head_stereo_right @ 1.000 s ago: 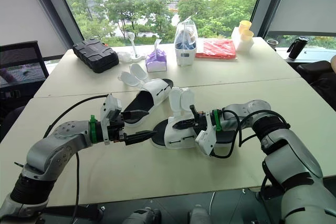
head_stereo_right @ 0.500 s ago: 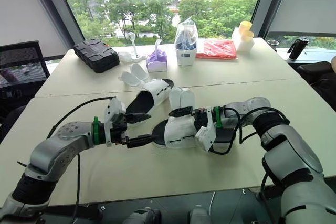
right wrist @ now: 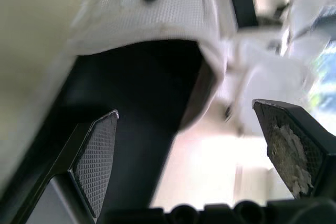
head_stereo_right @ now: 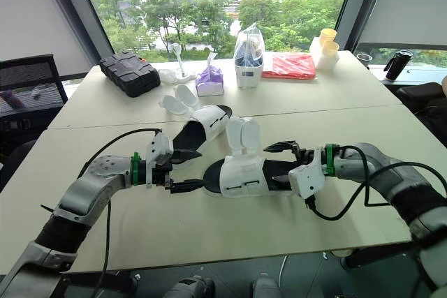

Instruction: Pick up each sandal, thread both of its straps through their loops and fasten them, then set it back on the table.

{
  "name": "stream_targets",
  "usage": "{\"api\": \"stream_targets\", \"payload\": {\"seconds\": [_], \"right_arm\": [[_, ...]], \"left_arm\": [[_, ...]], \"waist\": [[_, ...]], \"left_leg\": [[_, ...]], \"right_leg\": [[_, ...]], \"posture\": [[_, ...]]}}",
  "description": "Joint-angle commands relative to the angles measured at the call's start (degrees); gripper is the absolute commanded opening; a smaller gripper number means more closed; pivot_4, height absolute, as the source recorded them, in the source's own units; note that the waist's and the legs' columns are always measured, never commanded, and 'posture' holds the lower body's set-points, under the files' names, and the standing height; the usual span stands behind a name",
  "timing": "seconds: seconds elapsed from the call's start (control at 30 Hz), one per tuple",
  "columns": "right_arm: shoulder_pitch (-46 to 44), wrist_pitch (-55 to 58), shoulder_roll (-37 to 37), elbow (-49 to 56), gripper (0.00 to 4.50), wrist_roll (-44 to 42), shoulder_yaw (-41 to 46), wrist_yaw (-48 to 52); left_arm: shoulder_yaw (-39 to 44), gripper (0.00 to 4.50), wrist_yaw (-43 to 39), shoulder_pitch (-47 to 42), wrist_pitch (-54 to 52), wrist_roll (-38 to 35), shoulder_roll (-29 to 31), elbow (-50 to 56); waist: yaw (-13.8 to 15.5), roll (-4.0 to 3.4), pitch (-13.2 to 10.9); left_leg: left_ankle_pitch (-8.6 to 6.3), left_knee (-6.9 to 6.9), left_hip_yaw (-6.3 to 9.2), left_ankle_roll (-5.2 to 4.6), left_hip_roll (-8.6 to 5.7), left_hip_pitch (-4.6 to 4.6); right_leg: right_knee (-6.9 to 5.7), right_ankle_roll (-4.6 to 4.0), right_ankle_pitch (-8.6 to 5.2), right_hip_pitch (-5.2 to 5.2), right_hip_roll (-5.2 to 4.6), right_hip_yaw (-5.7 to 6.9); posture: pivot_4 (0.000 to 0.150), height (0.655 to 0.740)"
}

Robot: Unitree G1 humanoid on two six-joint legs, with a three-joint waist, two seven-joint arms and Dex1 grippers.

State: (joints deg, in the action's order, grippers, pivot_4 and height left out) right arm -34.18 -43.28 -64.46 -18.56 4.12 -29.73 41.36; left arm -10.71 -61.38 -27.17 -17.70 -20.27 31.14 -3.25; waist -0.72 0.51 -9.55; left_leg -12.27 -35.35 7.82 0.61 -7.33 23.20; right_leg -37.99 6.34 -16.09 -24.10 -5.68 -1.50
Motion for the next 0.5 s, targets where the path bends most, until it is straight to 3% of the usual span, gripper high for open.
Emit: {"api": "stream_targets", "payload": {"seconds": [0.03,0.23,0.5], "right_arm": [[3.56,13.86,-1.55,9.73,4.50,-9.45,7.94,4.11],[6.24,32.24,1.50,18.56,4.50,-16.89,20.18,2.66],[12.80,49.63,4.23,29.49,4.50,-22.37,27.66,4.64]], "left_arm": [[-0.47,3.10,-1.80,-1.84,3.97,1.54,-1.45,-3.24],[-3.48,0.01,-4.15,-3.83,11.17,5.98,-4.97,-10.09],[-5.08,0.01,-4.54,-5.93,15.73,9.56,-8.97,-15.65]], "waist": [[-0.13,0.01,0.00],[0.11,0.01,0.00],[0.81,0.03,-0.01]], "left_leg": [[-0.03,-0.02,0.00,-0.06,0.01,0.01],[-0.04,-0.05,-0.03,-0.07,0.04,0.04],[-0.11,-0.39,0.01,-0.17,0.01,0.20]], "right_leg": [[0.00,0.00,0.01,0.00,0.00,0.02],[-0.01,0.00,0.02,-0.03,-0.03,0.03],[0.00,0.09,0.07,0.00,-0.16,0.10]], "posture": [[0.150,0.7400],[0.150,0.7400],[0.150,0.7400]]}}
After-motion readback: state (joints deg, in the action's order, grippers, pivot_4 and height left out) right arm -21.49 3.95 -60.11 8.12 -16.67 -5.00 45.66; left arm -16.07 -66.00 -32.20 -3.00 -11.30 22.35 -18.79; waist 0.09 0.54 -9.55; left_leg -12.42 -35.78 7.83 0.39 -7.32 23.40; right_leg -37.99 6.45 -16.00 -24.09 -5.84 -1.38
